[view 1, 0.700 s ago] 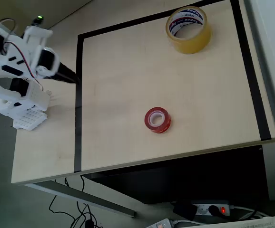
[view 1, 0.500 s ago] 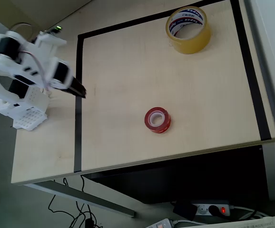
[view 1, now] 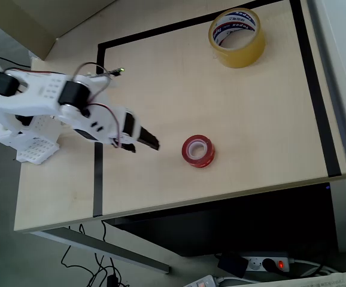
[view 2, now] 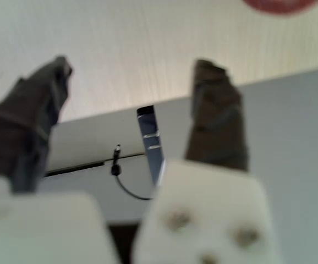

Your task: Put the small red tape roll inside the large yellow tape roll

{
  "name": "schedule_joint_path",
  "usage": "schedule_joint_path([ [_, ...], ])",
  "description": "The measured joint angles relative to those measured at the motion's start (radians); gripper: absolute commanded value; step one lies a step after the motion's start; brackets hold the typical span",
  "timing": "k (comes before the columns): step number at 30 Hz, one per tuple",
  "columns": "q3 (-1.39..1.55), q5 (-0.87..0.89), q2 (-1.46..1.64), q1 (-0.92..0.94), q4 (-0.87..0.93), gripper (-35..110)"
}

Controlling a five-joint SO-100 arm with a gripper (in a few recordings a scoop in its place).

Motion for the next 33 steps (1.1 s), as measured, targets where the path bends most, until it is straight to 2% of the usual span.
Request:
schedule_joint_path([
  [7, -0.296, -0.018, -0.296, -0.041, 0.126, 27],
  [11, -0.56, -0.031, -0.503, -0.032, 0.229, 27],
  [15, -0.782, -0.049, -0.62, -0.04, 0.259, 27],
  [33, -1.008, -0.086, -0.741, -0.098, 0.262, 27],
])
